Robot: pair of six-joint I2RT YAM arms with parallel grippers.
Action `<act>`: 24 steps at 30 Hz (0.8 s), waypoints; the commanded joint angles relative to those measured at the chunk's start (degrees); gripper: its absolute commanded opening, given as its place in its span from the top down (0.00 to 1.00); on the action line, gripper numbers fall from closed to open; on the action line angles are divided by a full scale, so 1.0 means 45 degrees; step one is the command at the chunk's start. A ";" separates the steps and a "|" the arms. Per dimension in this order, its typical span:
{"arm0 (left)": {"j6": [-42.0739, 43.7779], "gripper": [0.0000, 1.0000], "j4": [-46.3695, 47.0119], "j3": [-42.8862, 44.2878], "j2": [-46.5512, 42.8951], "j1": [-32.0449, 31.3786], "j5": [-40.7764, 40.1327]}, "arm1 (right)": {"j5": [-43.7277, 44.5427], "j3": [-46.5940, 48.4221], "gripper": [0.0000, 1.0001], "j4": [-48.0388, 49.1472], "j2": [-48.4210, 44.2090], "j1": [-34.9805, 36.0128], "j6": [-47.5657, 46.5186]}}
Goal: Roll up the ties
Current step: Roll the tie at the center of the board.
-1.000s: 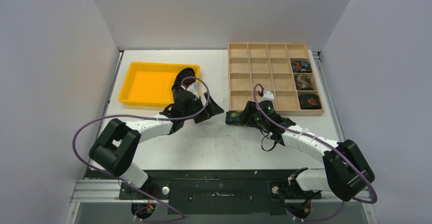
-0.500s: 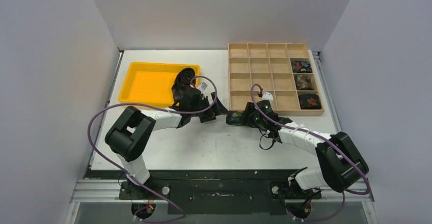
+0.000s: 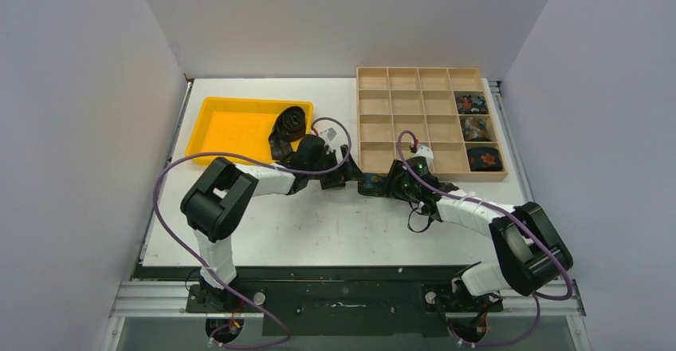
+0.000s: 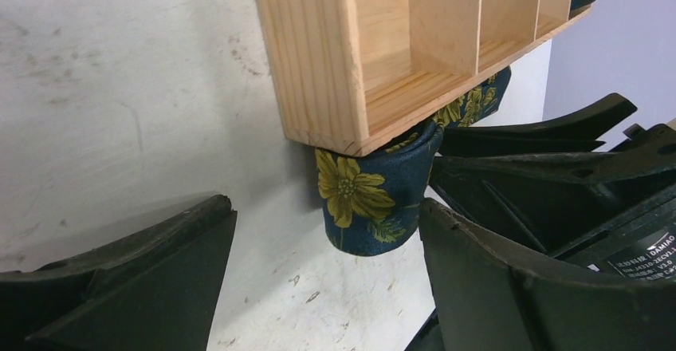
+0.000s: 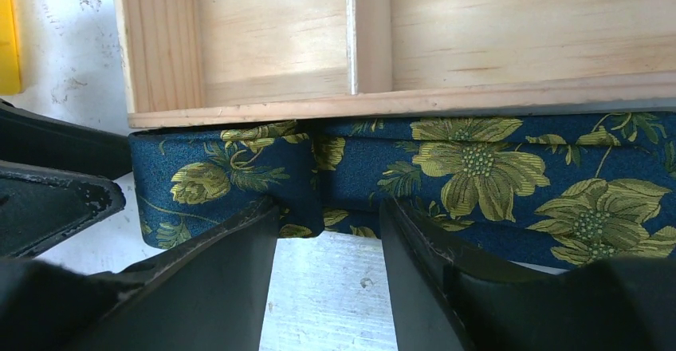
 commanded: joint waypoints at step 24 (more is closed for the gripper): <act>-0.0180 0.64 0.1256 0.1310 0.1320 -0.0766 0.1434 | -0.0467 -0.0703 0.52 0.0921 0.0406 -0.0559 0.0217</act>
